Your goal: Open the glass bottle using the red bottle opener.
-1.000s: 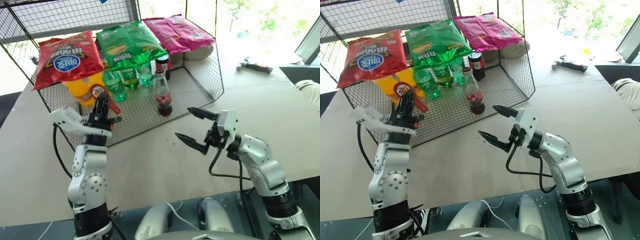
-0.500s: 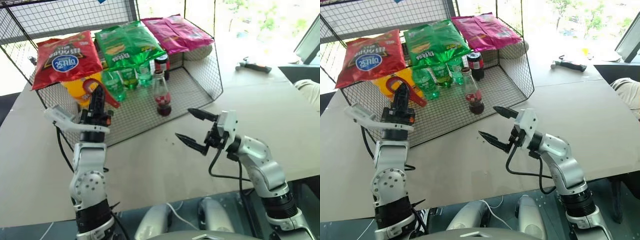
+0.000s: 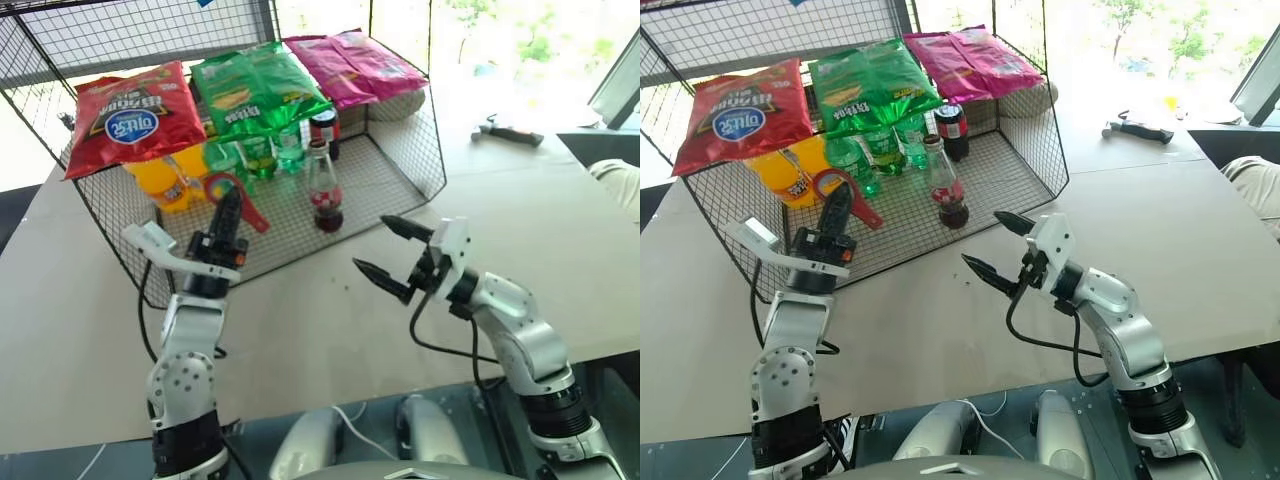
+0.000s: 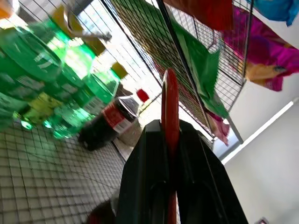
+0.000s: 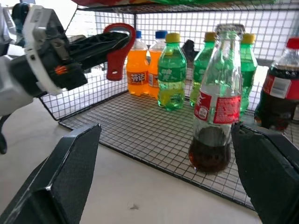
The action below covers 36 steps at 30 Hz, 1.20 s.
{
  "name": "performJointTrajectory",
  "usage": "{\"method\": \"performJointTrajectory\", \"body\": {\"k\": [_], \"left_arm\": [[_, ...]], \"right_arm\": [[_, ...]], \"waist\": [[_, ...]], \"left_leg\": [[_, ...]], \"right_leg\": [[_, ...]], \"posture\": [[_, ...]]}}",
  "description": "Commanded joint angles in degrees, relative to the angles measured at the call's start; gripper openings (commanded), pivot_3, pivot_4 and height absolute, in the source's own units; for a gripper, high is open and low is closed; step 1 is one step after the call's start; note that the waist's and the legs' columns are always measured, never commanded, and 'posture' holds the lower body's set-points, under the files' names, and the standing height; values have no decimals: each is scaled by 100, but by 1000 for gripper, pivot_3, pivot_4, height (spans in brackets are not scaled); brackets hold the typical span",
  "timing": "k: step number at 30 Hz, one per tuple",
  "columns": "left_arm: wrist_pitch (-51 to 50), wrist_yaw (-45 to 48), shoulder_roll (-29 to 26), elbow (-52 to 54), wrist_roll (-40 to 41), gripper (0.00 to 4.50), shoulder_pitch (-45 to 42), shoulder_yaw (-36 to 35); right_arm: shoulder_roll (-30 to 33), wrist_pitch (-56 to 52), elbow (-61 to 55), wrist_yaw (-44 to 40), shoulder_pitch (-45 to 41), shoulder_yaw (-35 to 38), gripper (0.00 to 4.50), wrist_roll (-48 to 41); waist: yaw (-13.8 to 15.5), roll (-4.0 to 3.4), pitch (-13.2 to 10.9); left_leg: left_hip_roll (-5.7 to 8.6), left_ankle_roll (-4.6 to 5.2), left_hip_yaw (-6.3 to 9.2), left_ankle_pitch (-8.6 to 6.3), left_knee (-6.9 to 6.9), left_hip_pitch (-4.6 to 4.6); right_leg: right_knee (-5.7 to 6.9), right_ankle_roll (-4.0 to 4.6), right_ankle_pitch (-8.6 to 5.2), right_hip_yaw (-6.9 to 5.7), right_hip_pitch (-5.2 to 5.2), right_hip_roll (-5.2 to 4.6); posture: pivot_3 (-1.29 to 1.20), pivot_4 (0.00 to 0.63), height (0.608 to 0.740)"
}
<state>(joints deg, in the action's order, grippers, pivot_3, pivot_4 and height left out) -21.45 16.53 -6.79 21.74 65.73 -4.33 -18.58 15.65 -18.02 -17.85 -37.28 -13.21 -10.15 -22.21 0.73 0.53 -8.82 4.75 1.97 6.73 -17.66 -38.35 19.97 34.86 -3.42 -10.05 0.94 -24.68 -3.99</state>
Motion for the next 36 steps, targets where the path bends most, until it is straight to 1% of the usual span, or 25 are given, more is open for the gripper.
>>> {"method": "performJointTrajectory", "body": {"k": [1, 4, 8, 10, 18, 26, 27, 28, 30, 31, 33, 36], "left_arm": [[-314, 280, -102, 344, 482, 10, 120, 156], [-554, 383, -152, 361, 760, 10, 189, 271], [-990, 631, -221, 331, 1110, 10, 220, 601], [-1170, 731, -250, 305, 1192, 10, 224, 763], [-1552, 1081, -248, 217, 1255, 10, 200, 1178], [-1630, 1205, -179, 213, 1169, 10, 268, 1328], [-1640, 1210, -182, 217, 1176, 0, 278, 1321], [-1647, 1213, -184, 221, 1177, 0, 286, 1317], [-1658, 1214, -183, 221, 1189, 0, 295, 1313], [-1665, 1212, -180, 217, 1196, 0, 295, 1309], [-1678, 1209, -175, 210, 1209, 0, 297, 1303], [-1750, 1123, -184, 158, 1360, 0, 320, 1298]], "right_arm": [[-34, -1082, -516, 529, -169, 229, 4500, -428], [58, -2159, -768, 595, -396, 354, 4500, -1124], [168, -3969, -998, 808, -812, 647, 4500, -2476], [167, -4424, -1034, 824, -923, 773, 4500, -3036], [130, -5292, -1017, 1159, -1206, 960, 4500, -4278], [173, -5515, -897, 1473, -1424, 980, 4500, -5004], [177, -5512, -891, 1520, -1427, 976, 3979, -5060], [183, -5506, -885, 1563, -1429, 971, 3752, -5108], [210, -5500, -882, 1610, -1432, 950, 2992, -5189], [233, -5500, -882, 1611, -1438, 932, 2428, -5213], [266, -5494, -875, 1627, -1448, 907, 1590, -5247], [297, -5479, -877, 1664, -1438, 898, 79, -5313]], "waist": [[2, 0, 0], [1, -1, -1], [0, -1, -1], [4, -1, -1], [-3, -1, -1], [-3, -1, -1], [-1, -1, -1], [0, -1, -1], [0, -1, -1], [-3, -1, -1], [-1, -1, -1], [-4, -1, -1]], "left_leg": [[0, 0, 0, 0, 0, 0], [0, 1, 0, 0, 0, 0], [0, 1, 2, 0, 3, 0], [0, 2, 2, 0, 2, 1], [1, 4, -1, -1, 3, 2], [1, 4, -1, -1, 3, 2], [1, 4, 0, -1, 4, 2], [1, 4, 0, -1, 4, 2], [1, 4, 0, -1, 4, 2], [1, 4, -1, -1, 4, 2], [1, 4, -2, -1, 3, 2], [1, 4, -1, -1, 4, 2]], "right_leg": [[0, 0, 0, 0, 0, 0], [-1, 0, 0, 1, -1, 0], [-2, 2, -1, -1, -1, 0], [-4, 2, -1, -1, 0, 0], [-6, 1, 0, 0, 0, -1], [-7, 1, 0, 0, 0, -2], [-7, 1, -1, -1, 0, -2], [-7, 1, -1, -2, 0, -2], [-7, 1, -1, -2, 0, -2], [-7, 1, -1, -1, 0, -3], [-7, 1, 0, -1, 0, -3], [-7, 1, -1, -1, 0, -2]], "posture": [[0, 150, 740], [0, 150, 740], [0, 150, 740], [0, 150, 740], [0, 150, 740], [0, 150, 740], [0, 150, 740], [0, 150, 740], [0, 150, 740], [0, 150, 740], [0, 150, 740], [0, 150, 740]]}}
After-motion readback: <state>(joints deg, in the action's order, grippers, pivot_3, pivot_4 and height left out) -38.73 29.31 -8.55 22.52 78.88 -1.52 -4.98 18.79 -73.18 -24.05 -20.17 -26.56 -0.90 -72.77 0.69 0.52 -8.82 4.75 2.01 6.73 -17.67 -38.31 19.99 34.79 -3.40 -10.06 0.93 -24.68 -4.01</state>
